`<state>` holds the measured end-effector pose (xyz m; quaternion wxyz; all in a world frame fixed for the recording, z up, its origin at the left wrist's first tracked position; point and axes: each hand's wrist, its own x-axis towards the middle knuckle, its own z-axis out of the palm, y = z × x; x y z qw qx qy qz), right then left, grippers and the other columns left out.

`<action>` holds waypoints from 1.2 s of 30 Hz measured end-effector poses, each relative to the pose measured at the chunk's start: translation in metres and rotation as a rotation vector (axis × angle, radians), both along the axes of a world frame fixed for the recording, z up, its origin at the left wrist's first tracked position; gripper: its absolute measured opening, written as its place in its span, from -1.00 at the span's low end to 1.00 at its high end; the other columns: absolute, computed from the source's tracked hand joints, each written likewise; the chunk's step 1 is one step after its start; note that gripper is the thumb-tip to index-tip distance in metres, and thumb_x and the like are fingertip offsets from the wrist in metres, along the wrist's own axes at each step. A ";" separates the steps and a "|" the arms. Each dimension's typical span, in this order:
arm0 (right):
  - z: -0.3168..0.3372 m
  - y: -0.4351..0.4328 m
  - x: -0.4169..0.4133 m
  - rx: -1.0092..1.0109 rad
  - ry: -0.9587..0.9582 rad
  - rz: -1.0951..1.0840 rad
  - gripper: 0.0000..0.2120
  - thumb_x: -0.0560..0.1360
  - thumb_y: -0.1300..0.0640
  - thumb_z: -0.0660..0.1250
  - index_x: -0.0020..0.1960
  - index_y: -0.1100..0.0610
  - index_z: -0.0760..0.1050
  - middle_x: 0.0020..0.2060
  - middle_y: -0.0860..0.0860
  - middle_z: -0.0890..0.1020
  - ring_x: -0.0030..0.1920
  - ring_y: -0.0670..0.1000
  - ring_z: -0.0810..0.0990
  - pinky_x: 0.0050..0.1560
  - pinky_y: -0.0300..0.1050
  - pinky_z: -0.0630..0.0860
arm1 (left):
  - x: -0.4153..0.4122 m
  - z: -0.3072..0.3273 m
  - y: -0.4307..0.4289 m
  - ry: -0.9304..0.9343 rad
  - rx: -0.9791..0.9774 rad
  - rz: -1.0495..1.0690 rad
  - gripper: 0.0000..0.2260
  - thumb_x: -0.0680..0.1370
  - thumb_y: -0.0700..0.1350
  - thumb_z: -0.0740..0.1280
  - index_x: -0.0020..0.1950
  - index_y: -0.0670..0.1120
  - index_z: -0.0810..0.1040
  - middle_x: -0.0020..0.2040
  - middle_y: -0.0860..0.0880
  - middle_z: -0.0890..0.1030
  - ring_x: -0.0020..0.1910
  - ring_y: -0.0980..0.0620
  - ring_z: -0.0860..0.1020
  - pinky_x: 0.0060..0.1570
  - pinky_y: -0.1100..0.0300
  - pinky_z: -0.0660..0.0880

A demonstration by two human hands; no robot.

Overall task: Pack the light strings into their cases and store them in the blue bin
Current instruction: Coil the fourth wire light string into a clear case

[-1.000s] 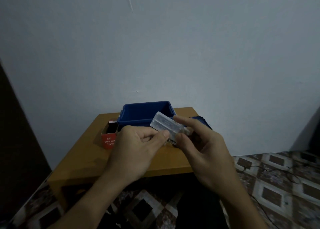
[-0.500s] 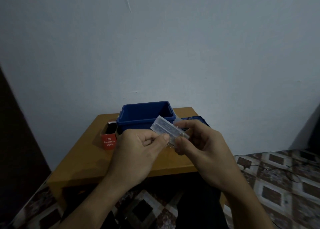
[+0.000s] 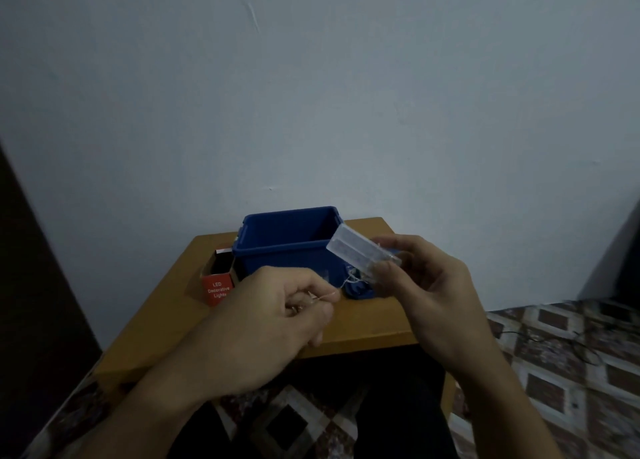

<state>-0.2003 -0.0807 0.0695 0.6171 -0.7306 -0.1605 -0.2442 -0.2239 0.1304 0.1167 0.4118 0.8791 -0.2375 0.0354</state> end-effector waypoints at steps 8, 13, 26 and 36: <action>-0.001 0.003 -0.005 -0.188 0.032 -0.015 -0.80 0.59 0.05 0.35 0.18 -0.16 0.60 -0.12 -0.12 0.68 -0.12 -0.05 0.66 -0.17 0.09 0.65 | 0.001 0.027 0.006 -0.198 0.239 -0.116 -0.87 0.62 0.11 0.24 -0.03 0.14 0.56 -0.19 0.04 0.59 -0.21 0.04 0.54 -0.19 -0.08 0.53; 0.003 0.006 -0.010 -0.342 0.070 0.130 -0.80 0.60 0.05 0.33 0.18 -0.17 0.58 -0.15 -0.10 0.68 -0.14 -0.03 0.65 -0.09 0.09 0.64 | 0.018 0.040 0.002 -0.298 0.199 -0.175 -0.89 0.61 -0.02 0.30 -0.09 0.10 0.59 -0.22 0.02 0.61 -0.23 -0.01 0.58 -0.20 -0.14 0.52; 0.011 -0.007 -0.010 0.107 0.150 0.522 -0.70 0.52 0.22 0.41 0.24 0.17 0.54 -0.07 0.39 0.58 -0.19 0.16 0.62 -0.11 -0.07 0.60 | 0.066 0.015 -0.006 0.392 -0.249 -0.262 -0.82 0.54 -0.26 0.33 -0.16 -0.06 0.68 -0.16 -0.11 0.62 -0.17 -0.14 0.50 -0.30 0.17 0.46; 0.008 0.001 -0.006 0.304 0.069 0.380 -0.68 0.46 0.13 0.42 0.20 0.15 0.62 -0.10 0.35 0.57 -0.20 0.18 0.61 -0.13 -0.08 0.59 | 0.034 -0.025 -0.032 0.276 -0.690 -0.113 -0.83 0.63 -0.21 0.27 0.18 -0.10 0.57 -0.40 -0.05 0.38 -0.57 0.13 0.19 -0.56 0.28 0.14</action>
